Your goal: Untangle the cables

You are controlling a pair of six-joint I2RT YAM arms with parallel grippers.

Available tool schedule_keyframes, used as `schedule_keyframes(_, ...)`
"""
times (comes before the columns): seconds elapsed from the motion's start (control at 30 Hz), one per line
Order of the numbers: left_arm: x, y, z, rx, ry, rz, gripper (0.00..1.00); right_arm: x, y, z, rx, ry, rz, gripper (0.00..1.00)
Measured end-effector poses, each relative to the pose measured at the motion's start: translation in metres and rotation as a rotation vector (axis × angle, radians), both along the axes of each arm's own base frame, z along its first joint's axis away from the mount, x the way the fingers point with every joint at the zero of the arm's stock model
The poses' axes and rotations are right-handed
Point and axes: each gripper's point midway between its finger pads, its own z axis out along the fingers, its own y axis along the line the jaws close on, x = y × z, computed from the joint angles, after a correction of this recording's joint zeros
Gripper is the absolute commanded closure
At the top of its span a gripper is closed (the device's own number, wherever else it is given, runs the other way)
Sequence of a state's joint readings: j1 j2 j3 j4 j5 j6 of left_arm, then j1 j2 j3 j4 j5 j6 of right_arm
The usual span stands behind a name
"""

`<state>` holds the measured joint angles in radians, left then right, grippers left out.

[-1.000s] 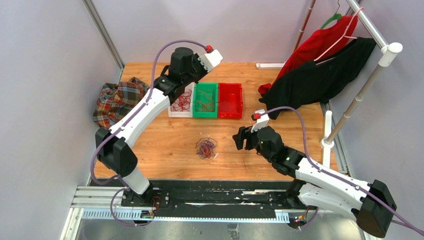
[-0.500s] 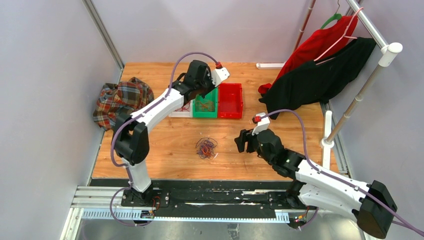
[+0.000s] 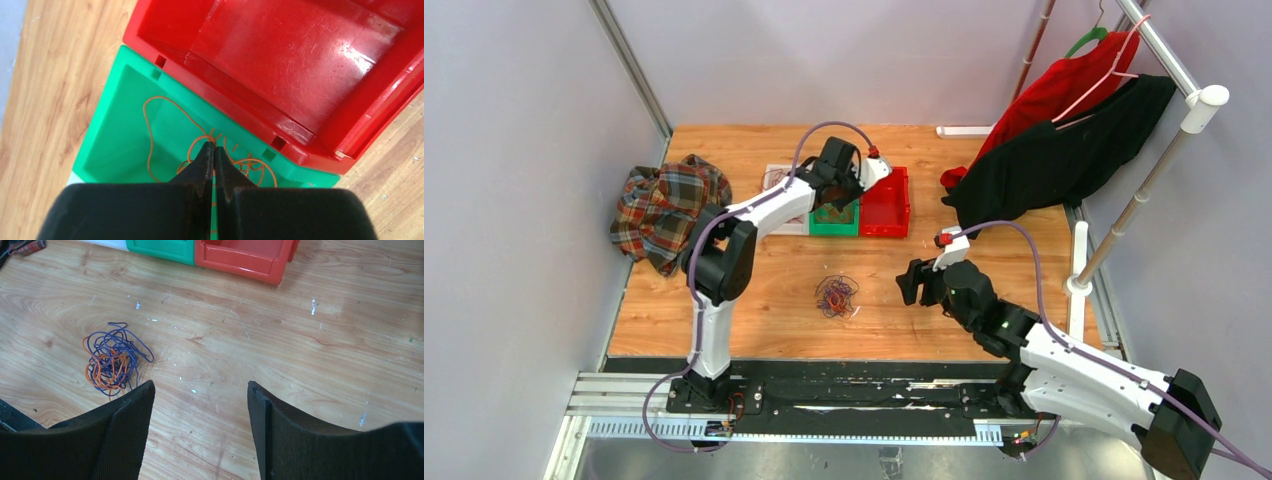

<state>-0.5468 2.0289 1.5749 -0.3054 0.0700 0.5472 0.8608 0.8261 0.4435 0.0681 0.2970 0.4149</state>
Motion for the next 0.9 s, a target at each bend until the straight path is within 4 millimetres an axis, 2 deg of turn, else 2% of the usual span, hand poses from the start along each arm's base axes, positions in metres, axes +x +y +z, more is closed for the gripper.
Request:
schedule_keyframes(0.07,0.002,-0.002,-0.006,0.01,0.022,-0.008,0.89,-0.001,-0.001,0.0,-0.003,0.002,0.0,0.32)
schedule_keyframes(0.17,0.005,-0.005,-0.001,0.021,0.028,-0.022,0.58,-0.002,-0.002,0.0,-0.005,0.001,0.0,0.32)
schedule_keyframes(0.2,0.006,-0.006,0.004,0.023,0.025,-0.029,0.44,-0.002,-0.003,0.0,-0.007,0.0,0.0,0.32)
schedule_keyframes(0.3,0.008,-0.01,0.027,0.0,0.004,-0.049,0.17,-0.002,-0.003,0.0,-0.014,-0.002,0.003,0.32)
schedule_keyframes(0.37,0.005,-0.01,0.047,-0.018,-0.003,-0.063,0.06,-0.002,-0.004,0.0,-0.02,-0.004,0.003,0.32)
schedule_keyframes(0.57,-0.012,-0.003,0.113,-0.061,-0.033,-0.093,0.05,-0.002,-0.006,0.003,-0.04,-0.013,0.011,0.32)
schedule_keyframes(0.67,-0.046,0.002,0.132,-0.085,0.009,-0.166,0.06,-0.002,-0.007,0.01,-0.032,-0.031,0.012,0.31)
schedule_keyframes(0.73,-0.08,0.009,0.132,-0.091,0.058,-0.238,0.09,-0.002,-0.008,0.013,-0.027,-0.04,0.012,0.31)
schedule_keyframes(0.8,-0.122,0.02,0.119,-0.076,0.137,-0.309,0.14,-0.002,-0.008,0.014,-0.027,-0.042,0.013,0.32)
schedule_keyframes(0.9,-0.174,0.03,0.087,-0.053,0.273,-0.391,0.22,-0.003,-0.009,0.013,-0.03,-0.038,0.012,0.33)
